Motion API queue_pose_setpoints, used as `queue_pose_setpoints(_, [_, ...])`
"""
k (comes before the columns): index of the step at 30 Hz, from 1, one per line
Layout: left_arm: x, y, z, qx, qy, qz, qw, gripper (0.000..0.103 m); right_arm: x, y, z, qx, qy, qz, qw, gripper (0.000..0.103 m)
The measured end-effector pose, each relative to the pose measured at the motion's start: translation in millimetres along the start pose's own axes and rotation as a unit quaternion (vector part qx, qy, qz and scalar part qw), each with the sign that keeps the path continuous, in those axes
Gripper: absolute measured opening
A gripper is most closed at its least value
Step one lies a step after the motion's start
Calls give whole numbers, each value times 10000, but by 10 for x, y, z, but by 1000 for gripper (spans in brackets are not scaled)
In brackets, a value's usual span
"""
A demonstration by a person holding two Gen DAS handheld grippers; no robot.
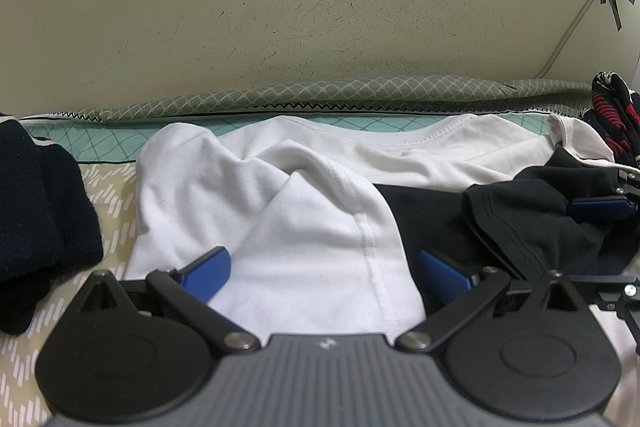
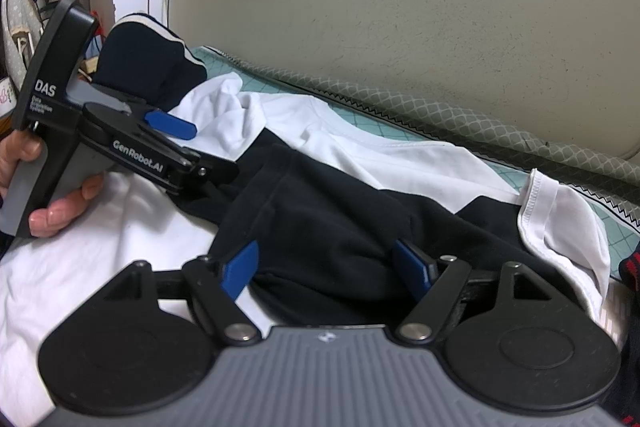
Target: Fold small clothes
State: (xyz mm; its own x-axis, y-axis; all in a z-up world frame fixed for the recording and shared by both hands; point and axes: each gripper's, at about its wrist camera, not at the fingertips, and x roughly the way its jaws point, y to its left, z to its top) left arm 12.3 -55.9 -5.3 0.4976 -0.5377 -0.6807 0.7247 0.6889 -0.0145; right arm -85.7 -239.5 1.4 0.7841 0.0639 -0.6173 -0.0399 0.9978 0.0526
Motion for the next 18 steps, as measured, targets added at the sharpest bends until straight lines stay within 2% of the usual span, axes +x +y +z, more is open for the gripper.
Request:
queue_pose_setpoints(6, [1,-2,-2,2,-2,5,10000,103,16,111,-29,-284,114,-42,9995,75])
queue_pose_setpoints(15, [-15,23,-6,-62,-24,-60,10000,103,-13,106,-46,-388,176,10,9991,76])
queue_pose_setpoints(17, [-70,109,-2,-268,-100,-224,9993,103,-70,99,-31,-354,85,-25,9993,73])
queue_pose_setpoints(18, [-117,166,4,-428,-173,-303,9985,103,-142,76,-8,-220,-105,-49,9997,68])
